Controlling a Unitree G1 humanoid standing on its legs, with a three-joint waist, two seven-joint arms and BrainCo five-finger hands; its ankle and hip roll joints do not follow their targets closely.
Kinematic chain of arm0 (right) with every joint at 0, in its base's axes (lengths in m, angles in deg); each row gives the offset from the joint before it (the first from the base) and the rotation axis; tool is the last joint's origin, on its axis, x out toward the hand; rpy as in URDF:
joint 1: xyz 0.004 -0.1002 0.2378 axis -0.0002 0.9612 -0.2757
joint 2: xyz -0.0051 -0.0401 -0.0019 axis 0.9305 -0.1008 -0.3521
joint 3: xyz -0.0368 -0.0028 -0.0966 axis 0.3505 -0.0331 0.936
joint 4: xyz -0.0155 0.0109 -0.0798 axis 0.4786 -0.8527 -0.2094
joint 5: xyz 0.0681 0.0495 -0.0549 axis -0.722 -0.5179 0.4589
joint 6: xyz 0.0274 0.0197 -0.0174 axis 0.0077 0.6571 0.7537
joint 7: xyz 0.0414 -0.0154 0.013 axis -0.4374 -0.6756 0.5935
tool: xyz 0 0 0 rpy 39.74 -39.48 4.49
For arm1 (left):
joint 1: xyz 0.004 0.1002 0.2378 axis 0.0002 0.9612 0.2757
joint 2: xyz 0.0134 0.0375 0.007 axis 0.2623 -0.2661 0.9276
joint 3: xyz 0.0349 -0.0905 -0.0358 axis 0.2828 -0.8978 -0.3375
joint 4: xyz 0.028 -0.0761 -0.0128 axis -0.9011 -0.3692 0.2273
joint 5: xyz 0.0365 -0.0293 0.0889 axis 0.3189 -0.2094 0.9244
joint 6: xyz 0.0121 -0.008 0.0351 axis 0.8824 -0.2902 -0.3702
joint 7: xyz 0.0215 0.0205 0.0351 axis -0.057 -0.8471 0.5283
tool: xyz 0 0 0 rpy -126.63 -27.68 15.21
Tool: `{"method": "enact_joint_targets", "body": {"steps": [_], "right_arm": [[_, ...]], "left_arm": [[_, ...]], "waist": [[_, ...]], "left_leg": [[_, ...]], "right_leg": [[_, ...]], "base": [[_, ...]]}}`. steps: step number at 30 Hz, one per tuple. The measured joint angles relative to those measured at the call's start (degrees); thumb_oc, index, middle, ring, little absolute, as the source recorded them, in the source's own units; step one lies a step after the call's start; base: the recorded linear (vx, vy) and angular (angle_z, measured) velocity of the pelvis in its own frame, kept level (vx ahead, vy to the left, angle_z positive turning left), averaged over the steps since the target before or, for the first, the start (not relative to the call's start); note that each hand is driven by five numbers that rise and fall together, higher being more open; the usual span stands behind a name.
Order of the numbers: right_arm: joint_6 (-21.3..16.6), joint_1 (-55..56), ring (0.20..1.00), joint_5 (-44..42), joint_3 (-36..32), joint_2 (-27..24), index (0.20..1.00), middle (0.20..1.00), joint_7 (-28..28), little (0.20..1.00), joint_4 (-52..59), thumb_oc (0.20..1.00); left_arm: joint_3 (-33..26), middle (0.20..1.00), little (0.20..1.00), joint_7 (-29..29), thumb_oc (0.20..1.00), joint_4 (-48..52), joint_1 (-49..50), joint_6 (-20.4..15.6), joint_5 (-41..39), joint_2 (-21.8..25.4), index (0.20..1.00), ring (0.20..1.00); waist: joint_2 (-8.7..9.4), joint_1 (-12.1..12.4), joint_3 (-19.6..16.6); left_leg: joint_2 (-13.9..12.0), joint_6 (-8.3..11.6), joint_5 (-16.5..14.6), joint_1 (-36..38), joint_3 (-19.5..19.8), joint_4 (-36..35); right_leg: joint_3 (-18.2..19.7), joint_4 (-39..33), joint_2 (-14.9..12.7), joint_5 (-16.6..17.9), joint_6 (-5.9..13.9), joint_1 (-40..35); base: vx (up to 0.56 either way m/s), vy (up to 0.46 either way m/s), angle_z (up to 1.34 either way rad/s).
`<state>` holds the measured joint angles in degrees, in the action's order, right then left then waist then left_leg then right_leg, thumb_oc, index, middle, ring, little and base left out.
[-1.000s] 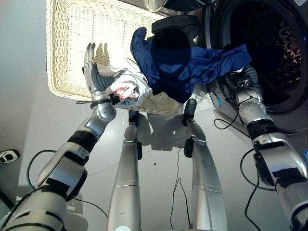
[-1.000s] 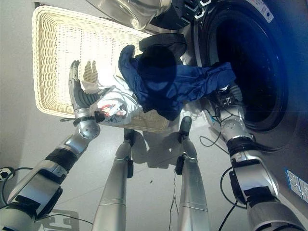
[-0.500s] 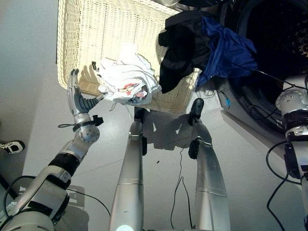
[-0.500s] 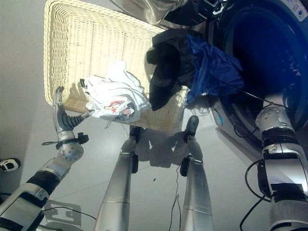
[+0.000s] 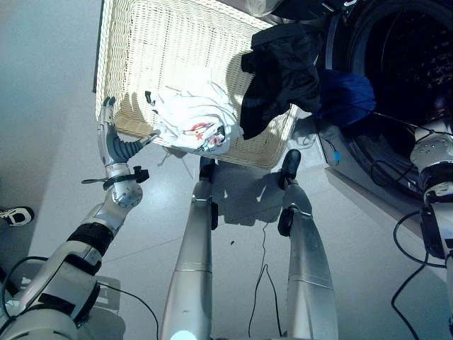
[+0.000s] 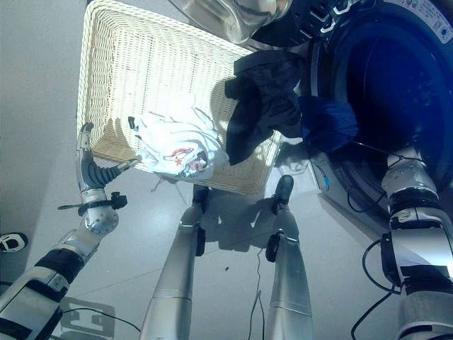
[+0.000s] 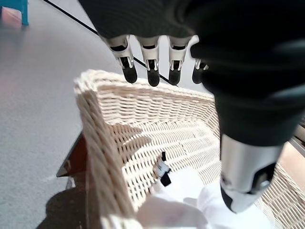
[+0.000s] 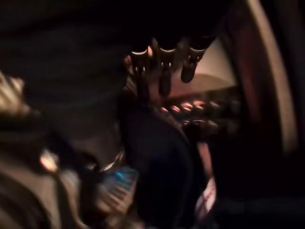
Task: Put the clothes into the washing machine.
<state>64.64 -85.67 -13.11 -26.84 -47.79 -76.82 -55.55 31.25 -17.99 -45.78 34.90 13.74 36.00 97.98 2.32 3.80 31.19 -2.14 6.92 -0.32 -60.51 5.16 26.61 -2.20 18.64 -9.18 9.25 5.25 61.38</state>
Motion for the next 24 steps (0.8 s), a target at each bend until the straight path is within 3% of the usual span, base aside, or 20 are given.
{"method": "enact_joint_targets", "body": {"steps": [4,5,9,10,15,24], "right_arm": [[8.01,-1.4,1.0,12.12,6.46,-0.95,1.0,1.0,0.11,1.0,-0.82,1.0],[12.66,-2.92,1.0,16.67,8.78,-1.0,1.0,1.0,-0.04,1.0,-1.55,1.0],[22.86,-6.0,1.0,27.63,16.1,-1.55,1.0,1.0,0.49,1.0,-2.11,1.0],[23.98,-7.08,1.0,30.04,17.12,-2.06,1.0,1.0,0.77,1.0,-2.01,1.0],[25.56,-7.6,1.0,35.52,19.53,-2.51,1.0,1.0,0.87,1.0,-0.39,1.0],[23.97,-7.17,1.0,44.13,19.94,-4.11,1.0,1.0,-1.1,1.0,13.21,1.0]], "left_arm": [[1.4,1.0,1.0,0.65,1.0,-0.01,-3.1,0.17,-0.08,0.02,1.0,1.0],[1.47,1.0,1.0,0.66,1.0,-0.01,-3.92,0.52,-0.14,0.03,1.0,1.0],[1.6,1.0,1.0,0.71,1.0,-0.04,-4.31,0.93,-0.55,0.06,1.0,1.0],[1.71,1.0,1.0,0.76,1.0,-0.12,-4.3,1.11,-0.94,0.06,1.0,1.0],[2.22,1.0,1.0,1.73,1.0,-0.22,-5.11,1.1,-1.92,0.07,1.0,1.0],[2.13,1.0,1.0,1.64,1.0,-0.11,-5.1,1.1,-1.81,-0.04,1.0,1.0]], "waist": [[-0.02,-0.39,-0.01],[-0.04,-0.49,-0.02],[-0.05,-1.01,-0.02],[-0.05,-1.19,-0.02],[-0.07,-1.28,-0.03],[-0.12,-1.83,-0.06]], "left_leg": [[0.02,0.12,0.67,0.01,0.03,-0.89],[0.02,0.19,1.04,0.04,0.04,-1.45],[0.02,0.36,1.52,-0.25,0.24,-2.25],[0.01,0.42,1.56,-0.36,0.29,-2.34],[0.0,0.42,1.57,-0.37,0.26,-2.77],[-0.21,0.59,1.74,-0.38,-0.13,-3.94]], "right_leg": [[-0.03,-0.66,-0.01,0.06,0.28,0.07],[-0.04,-0.92,0.0,0.22,0.26,0.16],[-0.16,-1.0,0.02,0.22,0.26,0.69],[-0.2,-1.02,0.03,0.23,0.24,0.83],[-0.27,-1.49,0.03,0.28,0.18,0.84],[-0.23,-1.78,0.14,0.25,0.13,1.74]], "base": [[0.0,0.0,0.0],[0.0,0.0,0.0],[-0.01,-0.015,0.02],[0.0,0.0,0.0],[0.0,0.0,0.0],[0.0,0.0,0.0]]}}
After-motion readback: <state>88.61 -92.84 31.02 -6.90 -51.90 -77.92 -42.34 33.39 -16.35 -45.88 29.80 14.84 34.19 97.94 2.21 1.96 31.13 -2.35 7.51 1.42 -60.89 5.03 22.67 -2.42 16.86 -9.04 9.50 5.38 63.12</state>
